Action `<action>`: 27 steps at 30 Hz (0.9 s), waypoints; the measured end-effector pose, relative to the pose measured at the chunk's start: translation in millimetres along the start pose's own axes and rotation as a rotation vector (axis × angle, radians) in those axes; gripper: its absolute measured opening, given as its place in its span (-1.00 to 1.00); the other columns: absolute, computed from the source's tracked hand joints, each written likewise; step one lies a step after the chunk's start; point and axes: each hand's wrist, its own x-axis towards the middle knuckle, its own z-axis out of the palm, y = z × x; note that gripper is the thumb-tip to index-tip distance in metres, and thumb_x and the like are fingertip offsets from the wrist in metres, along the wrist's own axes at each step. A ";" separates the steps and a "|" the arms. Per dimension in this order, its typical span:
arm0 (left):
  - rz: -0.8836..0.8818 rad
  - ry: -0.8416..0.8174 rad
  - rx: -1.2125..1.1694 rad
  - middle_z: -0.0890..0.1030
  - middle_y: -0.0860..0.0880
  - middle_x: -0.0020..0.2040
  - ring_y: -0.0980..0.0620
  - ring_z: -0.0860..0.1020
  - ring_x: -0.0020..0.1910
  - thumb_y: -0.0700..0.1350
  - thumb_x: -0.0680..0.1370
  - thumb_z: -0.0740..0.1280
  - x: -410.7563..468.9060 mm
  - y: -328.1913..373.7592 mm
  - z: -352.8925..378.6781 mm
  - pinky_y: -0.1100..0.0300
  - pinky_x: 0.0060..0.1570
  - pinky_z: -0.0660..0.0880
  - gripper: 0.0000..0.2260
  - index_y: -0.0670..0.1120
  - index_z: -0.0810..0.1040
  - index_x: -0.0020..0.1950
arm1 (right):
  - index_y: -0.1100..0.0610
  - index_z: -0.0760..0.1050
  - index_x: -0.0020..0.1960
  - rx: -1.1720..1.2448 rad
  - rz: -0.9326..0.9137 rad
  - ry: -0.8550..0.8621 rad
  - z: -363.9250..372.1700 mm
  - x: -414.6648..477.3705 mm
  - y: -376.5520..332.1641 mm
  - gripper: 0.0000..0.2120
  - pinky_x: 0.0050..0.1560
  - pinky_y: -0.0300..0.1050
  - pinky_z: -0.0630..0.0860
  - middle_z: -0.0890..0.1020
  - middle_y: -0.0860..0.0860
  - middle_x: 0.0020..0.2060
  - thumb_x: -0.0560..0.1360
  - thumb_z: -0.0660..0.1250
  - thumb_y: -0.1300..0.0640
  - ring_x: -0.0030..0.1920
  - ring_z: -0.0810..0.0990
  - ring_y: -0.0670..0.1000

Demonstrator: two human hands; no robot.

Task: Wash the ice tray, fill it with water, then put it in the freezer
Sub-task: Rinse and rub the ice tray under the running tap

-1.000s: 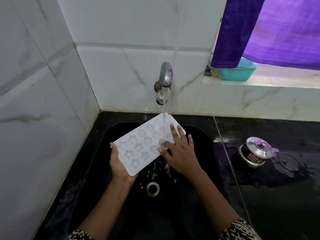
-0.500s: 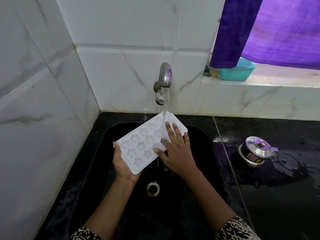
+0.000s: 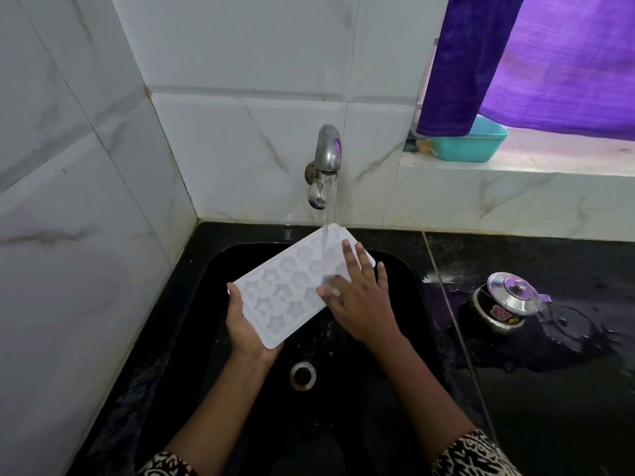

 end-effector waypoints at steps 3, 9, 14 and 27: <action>-0.009 0.012 -0.027 0.55 -0.23 0.28 -0.25 0.54 0.23 0.36 0.55 0.01 -0.9 1.0 3.5 -0.14 0.09 0.56 -0.32 -0.14 0.46 0.35 | -0.01 0.46 0.18 -0.022 -0.040 -0.046 3.7 -1.5 -6.8 -0.34 0.44 0.20 -0.20 -0.14 -0.04 0.54 0.44 -0.17 -0.37 0.46 -0.35 -0.11; -0.003 0.020 -0.025 0.56 -0.22 0.27 -0.24 0.56 0.20 0.34 0.57 -0.01 -5.6 1.4 1.3 -0.11 0.03 0.59 -0.34 -0.13 0.44 0.37 | -0.01 0.52 0.06 -0.003 -0.006 -0.035 0.7 -0.2 0.0 -0.34 0.44 0.21 -0.18 -0.12 -0.03 0.54 0.43 -0.21 -0.35 0.49 -0.30 -0.07; 0.002 0.029 -0.033 0.57 -0.23 0.25 -0.24 0.58 0.18 0.34 0.57 0.01 -6.3 6.5 -0.4 -0.10 0.00 0.59 -0.35 -0.14 0.45 0.36 | -0.04 0.42 0.27 -0.027 -0.069 -0.100 8.4 -6.8 -5.7 -0.33 0.44 0.17 -0.21 -0.27 -0.12 0.48 0.43 -0.18 -0.37 0.44 -0.39 -0.14; 0.003 0.033 -0.024 0.52 -0.22 0.32 -0.25 0.53 0.25 0.34 0.57 0.01 -6.8 0.9 -5.9 -0.11 0.07 0.57 -0.34 -0.13 0.40 0.41 | -0.07 0.47 0.17 -0.013 0.018 -0.088 3.4 -7.3 1.5 -0.32 0.44 0.19 -0.18 -0.12 -0.03 0.55 0.42 -0.27 -0.34 0.52 -0.25 0.00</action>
